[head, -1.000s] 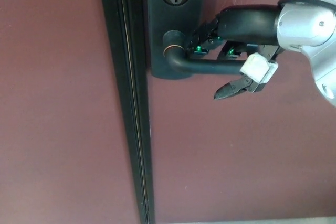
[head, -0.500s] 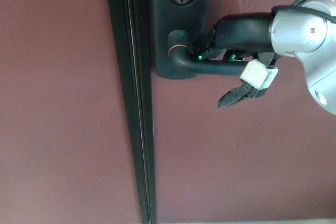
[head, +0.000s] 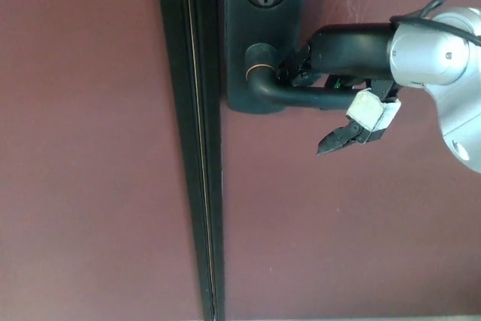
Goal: The robot walks towards the door handle and put its right hand on it and twist the handle
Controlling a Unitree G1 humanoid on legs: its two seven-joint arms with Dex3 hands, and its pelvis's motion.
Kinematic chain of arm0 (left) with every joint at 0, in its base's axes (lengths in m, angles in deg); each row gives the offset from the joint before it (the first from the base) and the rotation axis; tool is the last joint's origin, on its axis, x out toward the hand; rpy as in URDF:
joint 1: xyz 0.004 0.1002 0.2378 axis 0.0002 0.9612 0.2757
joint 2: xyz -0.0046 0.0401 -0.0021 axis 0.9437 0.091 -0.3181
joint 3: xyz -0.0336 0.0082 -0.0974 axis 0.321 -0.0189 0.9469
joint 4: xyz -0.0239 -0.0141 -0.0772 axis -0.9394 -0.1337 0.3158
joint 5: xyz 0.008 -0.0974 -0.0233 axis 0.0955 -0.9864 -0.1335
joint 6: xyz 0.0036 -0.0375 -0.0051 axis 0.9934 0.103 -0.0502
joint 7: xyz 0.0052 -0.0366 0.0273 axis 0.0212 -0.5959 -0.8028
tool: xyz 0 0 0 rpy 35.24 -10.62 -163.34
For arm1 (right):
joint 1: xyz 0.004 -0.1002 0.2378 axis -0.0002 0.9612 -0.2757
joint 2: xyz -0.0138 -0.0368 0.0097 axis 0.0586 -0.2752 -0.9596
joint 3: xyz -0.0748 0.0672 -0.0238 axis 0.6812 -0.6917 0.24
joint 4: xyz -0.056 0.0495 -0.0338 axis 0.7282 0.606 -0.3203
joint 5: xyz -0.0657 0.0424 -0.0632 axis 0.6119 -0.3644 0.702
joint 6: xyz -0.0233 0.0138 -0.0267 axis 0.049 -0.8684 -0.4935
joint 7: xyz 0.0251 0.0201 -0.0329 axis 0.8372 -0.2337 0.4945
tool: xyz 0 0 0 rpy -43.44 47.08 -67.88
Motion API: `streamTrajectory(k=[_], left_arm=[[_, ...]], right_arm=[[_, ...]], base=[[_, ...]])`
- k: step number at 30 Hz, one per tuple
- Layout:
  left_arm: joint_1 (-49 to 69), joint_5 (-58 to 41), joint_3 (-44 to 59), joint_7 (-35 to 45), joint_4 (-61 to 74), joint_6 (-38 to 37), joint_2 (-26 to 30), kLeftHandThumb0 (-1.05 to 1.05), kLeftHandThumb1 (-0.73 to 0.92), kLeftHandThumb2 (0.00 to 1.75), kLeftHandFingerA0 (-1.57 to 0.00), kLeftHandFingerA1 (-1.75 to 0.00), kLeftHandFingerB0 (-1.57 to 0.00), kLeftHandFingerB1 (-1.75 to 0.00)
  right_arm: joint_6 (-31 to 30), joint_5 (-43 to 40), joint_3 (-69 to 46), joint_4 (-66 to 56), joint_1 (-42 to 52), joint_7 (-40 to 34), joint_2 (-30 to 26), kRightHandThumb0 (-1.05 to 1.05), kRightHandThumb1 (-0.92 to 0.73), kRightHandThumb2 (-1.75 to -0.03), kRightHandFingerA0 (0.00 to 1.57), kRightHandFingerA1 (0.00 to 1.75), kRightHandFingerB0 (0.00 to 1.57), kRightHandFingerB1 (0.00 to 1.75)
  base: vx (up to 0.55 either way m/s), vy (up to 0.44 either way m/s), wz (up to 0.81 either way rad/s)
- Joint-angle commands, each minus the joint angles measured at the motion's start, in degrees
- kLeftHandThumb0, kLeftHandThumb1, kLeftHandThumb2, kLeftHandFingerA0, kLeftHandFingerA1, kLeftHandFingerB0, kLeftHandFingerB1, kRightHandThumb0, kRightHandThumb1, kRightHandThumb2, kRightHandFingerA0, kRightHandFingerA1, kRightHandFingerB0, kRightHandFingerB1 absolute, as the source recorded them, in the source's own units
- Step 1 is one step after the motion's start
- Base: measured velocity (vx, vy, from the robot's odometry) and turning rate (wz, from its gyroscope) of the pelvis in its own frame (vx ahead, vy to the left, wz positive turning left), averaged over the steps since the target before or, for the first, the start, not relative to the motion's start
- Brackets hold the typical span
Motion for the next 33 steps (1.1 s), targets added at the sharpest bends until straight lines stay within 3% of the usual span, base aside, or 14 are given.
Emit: streamTrajectory(k=[1,19,22,23,24,25,26,27,28,29,30,33], left_arm=[[0.18,0.83,-0.42,0.45,-0.37,-0.27,0.49,-0.09,0.69,0.60,-0.50,-0.46,-0.40,-0.40],[0.58,0.58,-0.46,0.00,0.08,-0.15,0.27,-0.09,0.69,0.60,-0.50,-0.46,-0.40,-0.40],[0.57,0.58,-0.42,0.10,0.03,-0.30,0.30,-0.08,0.69,0.60,-0.50,-0.46,-0.40,-0.40],[0.30,0.44,-0.31,0.24,-0.30,-0.04,0.20,-0.09,0.69,0.60,-0.50,-0.46,-0.40,-0.40],[0.29,0.37,-0.25,0.36,-0.35,-0.01,0.23,-0.09,0.69,0.60,-0.50,-0.46,-0.40,-0.40],[0.29,0.26,-0.17,0.54,-0.36,0.10,0.23,-0.09,0.69,0.60,-0.49,-0.45,-0.40,-0.40],[0.33,0.20,-0.12,0.69,-0.30,0.11,0.25,-0.09,0.70,0.60,-0.49,-0.45,-0.40,-0.40],[0.42,0.27,-0.19,0.71,-0.17,0.10,0.31,-0.09,0.69,0.60,-0.49,-0.45,-0.40,-0.40],[0.51,0.42,-0.31,0.65,0.01,0.09,0.37,-0.09,0.69,0.60,-0.49,-0.45,-0.40,-0.40],[0.63,0.68,-0.54,0.47,0.11,0.02,0.41,-0.09,0.69,0.60,-0.49,-0.45,-0.40,-0.40],[0.61,0.83,-0.64,0.33,0.01,-0.02,0.51,-0.08,0.69,0.60,-0.48,-0.45,-0.40,-0.40],[0.43,0.76,-0.64,0.28,0.13,-0.02,0.52,-0.08,0.70,0.60,-0.48,-0.45,-0.40,-0.40]], right_arm=[[4.23,0.39,-2.34,-0.16,4.36,-2.59,0.79,-0.16,-0.54,-0.56,0.86,0.54,0.81,0.53],[6.15,1.45,-6.10,1.30,6.11,-2.00,3.01,-0.16,-0.55,-0.56,0.87,0.56,0.77,0.52],[5.70,1.78,-6.22,1.11,5.99,-1.48,3.17,-0.18,-0.55,-0.56,0.74,0.51,0.65,0.46],[5.20,1.76,-6.31,1.37,5.80,-1.10,3.37,-0.40,-0.51,-0.64,0.27,0.40,0.27,0.36],[5.02,2.38,-5.65,1.84,5.06,-0.08,3.09,-0.51,-0.50,-0.66,0.16,0.37,0.17,0.33],[4.88,2.84,-5.24,2.12,4.40,0.67,2.90,-0.32,-0.34,-0.90,0.01,0.49,0.00,0.46],[4.77,3.06,-5.06,2.31,3.90,1.25,2.83,-0.70,-0.46,-0.75,0.06,0.35,0.11,0.36],[4.60,3.19,-4.94,2.46,3.46,1.75,2.78,-0.69,-0.56,-0.57,0.11,0.27,0.15,0.27],[4.42,3.30,-4.85,2.58,3.08,2.21,2.76,-0.69,-0.56,-0.57,0.11,0.27,0.15,0.27],[3.91,3.38,-4.68,2.77,1.96,3.48,2.49,-0.82,-0.53,-0.64,0.09,0.27,0.15,0.29],[3.60,3.34,-4.64,3.01,1.10,4.33,2.36,-0.83,-0.53,-0.87,0.00,0.28,0.17,0.38],[3.20,3.15,-5.03,3.79,-0.74,5.72,1.99,-0.78,-0.49,-0.89,0.00,0.31,0.12,0.38]], base=[[0.00,0.000,0.00],[0.00,0.000,0.00],[0.00,0.000,0.00],[0.00,0.000,0.00],[0.00,0.000,0.00],[0.00,0.000,0.00],[0.00,0.000,0.00],[0.00,0.000,0.00],[0.00,0.000,0.00],[0.00,0.000,0.00],[0.00,0.000,0.00],[0.00,0.000,0.00]])
